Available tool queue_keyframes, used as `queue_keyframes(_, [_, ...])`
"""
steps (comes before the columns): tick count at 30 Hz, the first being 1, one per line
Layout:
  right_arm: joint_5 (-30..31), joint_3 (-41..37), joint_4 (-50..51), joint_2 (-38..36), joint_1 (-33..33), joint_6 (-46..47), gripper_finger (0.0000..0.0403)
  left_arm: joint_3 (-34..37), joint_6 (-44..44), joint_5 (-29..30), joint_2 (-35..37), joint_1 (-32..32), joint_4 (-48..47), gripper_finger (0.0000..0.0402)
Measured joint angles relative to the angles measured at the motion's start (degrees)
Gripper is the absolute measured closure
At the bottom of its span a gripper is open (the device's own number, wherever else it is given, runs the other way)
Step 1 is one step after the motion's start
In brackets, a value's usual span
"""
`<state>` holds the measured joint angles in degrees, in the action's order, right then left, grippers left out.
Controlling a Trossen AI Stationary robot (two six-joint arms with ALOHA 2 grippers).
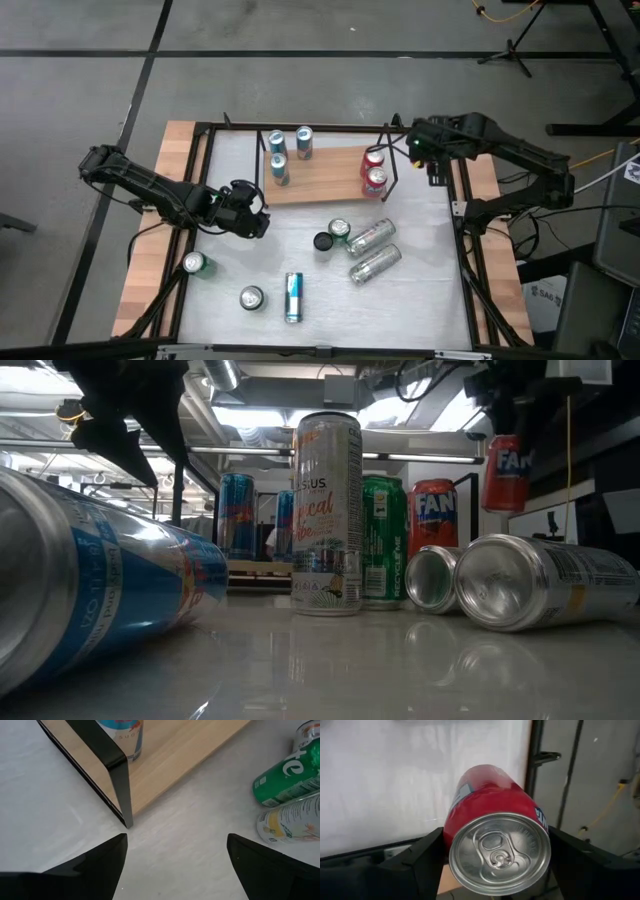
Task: Sort soda cans
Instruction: Put the orange soda can on the shelf and align with the other orange soda cans
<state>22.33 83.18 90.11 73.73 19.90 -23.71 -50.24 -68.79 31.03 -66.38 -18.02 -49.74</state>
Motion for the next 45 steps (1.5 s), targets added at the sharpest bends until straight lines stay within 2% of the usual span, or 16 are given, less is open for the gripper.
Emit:
queue_keyframes(7, [1.8,7.1,-0.1,1.8,0.0,-2.3,0.0113,0.0,0.0,0.1,0.0,0.0,0.3,0.0066])
queue_keyframes(15, [6.0,21.6,-0.4,7.6,0.0,-8.1,0.0113,0.0,0.1,0.1,0.0,0.0,0.5,0.0066])
queue_keyframes(20, [5.4,29.6,-3.5,12.6,0.3,-14.2,0.0113,0.0,0.4,0.1,0.0,0.0,0.5,0.0066])
queue_keyframes(26, [-3.1,31.9,-7.0,17.5,3.4,-15.7,0.0113,0.0,0.5,0.1,0.0,0.0,0.5,0.0066])
queue_keyframes(33, [-6.0,32.0,-8.2,22.6,9.1,-15.8,0.0113,0.0,0.5,0.1,0.0,0.0,0.6,0.0066])
queue_keyframes(37, [-9.8,32.0,-9.2,25.0,11.7,-15.9,0.0113,0.0,0.5,0.9,0.0,0.0,0.6,0.0066])
queue_keyframes(42, [-15.6,32.0,-9.1,27.2,12.9,-17.0,0.0113,0.0,0.5,1.9,0.0,0.0,0.6,0.0066])
queue_keyframes(45, [-17.0,32.0,-9.2,28.4,12.9,-18.6,0.0113,0.0,0.5,1.9,0.0,0.0,0.6,0.0066])
